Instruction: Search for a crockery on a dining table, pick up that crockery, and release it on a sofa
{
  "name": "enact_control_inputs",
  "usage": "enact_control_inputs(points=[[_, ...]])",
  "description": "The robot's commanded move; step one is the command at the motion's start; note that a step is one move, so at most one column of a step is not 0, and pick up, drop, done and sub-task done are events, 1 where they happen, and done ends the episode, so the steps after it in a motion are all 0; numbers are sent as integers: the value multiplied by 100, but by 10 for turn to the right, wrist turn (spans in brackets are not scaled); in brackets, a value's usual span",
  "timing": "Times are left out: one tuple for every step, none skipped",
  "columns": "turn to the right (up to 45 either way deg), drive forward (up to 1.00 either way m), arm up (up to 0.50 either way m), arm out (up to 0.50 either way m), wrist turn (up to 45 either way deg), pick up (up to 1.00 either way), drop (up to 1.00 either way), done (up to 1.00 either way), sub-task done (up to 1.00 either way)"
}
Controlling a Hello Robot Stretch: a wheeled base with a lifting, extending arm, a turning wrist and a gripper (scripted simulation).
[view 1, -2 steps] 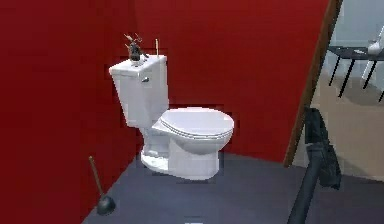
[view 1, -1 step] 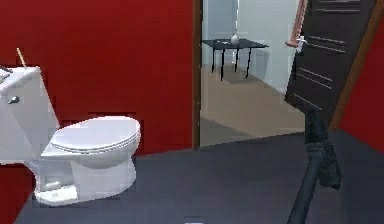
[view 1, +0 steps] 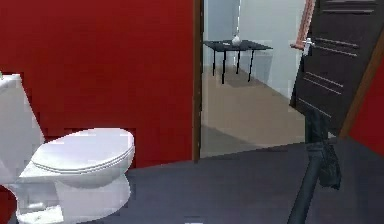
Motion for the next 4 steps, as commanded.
enact_control_inputs(points=[[240,0,0,0,0,0,0,0,0],[30,0,0,0,0,0,0,0,0],[0,100,0,0,0,0,0,0,0],[0,70,0,0,0,0,0,0,0]])
